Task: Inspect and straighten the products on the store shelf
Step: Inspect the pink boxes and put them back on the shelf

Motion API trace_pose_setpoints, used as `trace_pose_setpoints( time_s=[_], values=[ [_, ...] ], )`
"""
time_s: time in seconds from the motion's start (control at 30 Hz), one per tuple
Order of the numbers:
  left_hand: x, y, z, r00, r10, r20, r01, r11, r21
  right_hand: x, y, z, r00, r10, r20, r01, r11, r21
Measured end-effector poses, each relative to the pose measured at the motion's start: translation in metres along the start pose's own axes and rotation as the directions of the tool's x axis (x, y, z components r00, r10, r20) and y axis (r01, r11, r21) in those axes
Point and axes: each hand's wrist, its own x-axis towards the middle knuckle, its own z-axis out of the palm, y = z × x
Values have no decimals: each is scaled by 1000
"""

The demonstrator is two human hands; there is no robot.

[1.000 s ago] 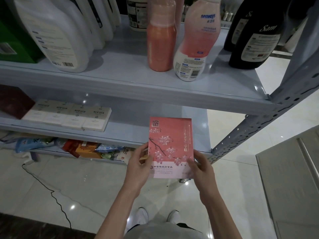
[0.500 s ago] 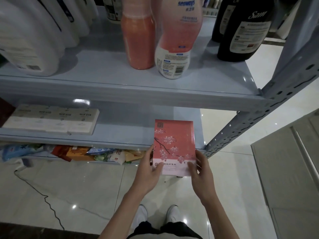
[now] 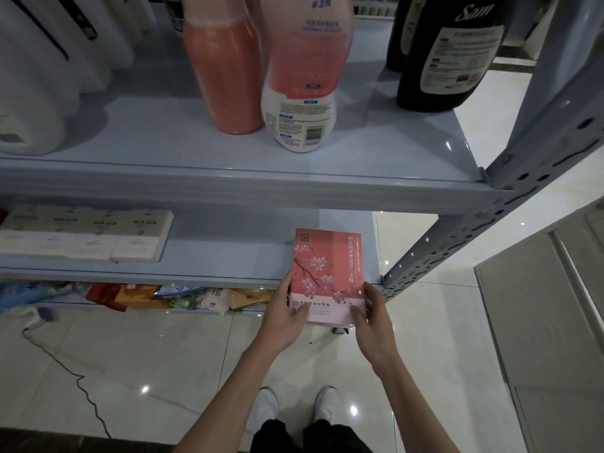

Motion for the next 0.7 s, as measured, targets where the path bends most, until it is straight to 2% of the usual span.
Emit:
trace_pose_setpoints(
  time_s=[0.23,0.37,0.7],
  values=[
    [14,-13,2,998,26,-54,-24,999,27,10,-1,1,1000,5,9,-5,1000,-24],
    [28,-8,3,994,49,-93,-44,998,54,24,-9,3,998,-58,5,58,996,-62],
    [76,20,1,995,54,-87,-38,984,176,80,-31,12,993,-112,42,117,984,-135]
  ],
)
